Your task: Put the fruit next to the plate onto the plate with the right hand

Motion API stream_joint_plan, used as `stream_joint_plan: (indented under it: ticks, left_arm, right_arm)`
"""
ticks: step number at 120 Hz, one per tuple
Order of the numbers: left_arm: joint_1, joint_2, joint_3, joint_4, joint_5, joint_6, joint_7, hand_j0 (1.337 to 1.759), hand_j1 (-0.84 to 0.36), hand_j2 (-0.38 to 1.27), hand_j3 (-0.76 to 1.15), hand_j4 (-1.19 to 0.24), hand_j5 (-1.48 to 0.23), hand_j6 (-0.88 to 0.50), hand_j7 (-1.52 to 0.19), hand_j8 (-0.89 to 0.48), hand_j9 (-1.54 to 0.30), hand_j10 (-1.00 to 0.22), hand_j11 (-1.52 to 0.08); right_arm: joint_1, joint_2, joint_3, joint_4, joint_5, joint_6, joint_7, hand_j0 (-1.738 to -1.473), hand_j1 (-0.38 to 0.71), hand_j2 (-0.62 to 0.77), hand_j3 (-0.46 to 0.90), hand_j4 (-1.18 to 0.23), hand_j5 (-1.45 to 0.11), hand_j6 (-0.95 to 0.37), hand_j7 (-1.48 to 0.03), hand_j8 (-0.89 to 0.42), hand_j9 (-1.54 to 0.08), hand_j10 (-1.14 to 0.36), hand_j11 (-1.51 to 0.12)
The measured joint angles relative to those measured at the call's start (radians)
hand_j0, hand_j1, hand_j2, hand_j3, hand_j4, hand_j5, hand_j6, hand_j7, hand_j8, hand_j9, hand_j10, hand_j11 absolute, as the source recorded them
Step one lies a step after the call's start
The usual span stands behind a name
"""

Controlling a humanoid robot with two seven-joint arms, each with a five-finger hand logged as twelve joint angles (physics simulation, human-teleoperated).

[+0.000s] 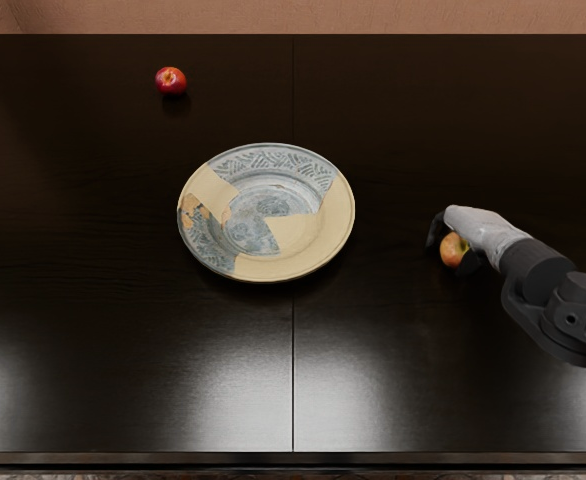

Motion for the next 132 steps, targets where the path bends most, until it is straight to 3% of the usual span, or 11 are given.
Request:
stream_joint_plan:
  ticks: [33, 96, 132]
  left_arm:
    - [0.0, 0.0, 0.0, 0.0, 0.0, 0.0, 0.0, 1.658, 0.34, 0.0, 0.0, -0.01, -0.01, -0.01, -0.01, -0.01, -0.01, -0.01, -0.01]
    - [0.0, 0.0, 0.0, 0.0, 0.0, 0.0, 0.0, 1.658, 0.34, 0.0, 0.0, -0.01, -0.01, -0.01, -0.01, -0.01, -0.01, -0.01, -0.01]
    - [0.0, 0.0, 0.0, 0.0, 0.0, 0.0, 0.0, 1.658, 0.34, 0.0, 0.0, -0.01, -0.01, -0.01, -0.01, -0.01, -0.01, -0.01, -0.01]
  right_arm:
    - [0.044, 0.016, 0.03, -0.002, 0.004, 0.003, 0.0, -1.652, 0.22, 0.05, 0.0, -0.63, -0.83, -0.52, -0.82, -0.37, -0.84, -0.5, -0.84]
    - [0.175, 0.21, 0.039, -0.006, 0.008, 0.009, 0.0, -1.655, 0.22, 0.13, 0.0, -0.61, -0.85, -0.54, -0.81, -0.38, -0.85, -0.52, -0.85]
    - [0.23, 0.385, 0.037, -0.104, 0.008, 0.011, 0.001, -1.657, 0.23, 0.17, 0.0, -0.59, -0.86, -0.55, -0.81, -0.38, -0.86, -0.52, -0.85]
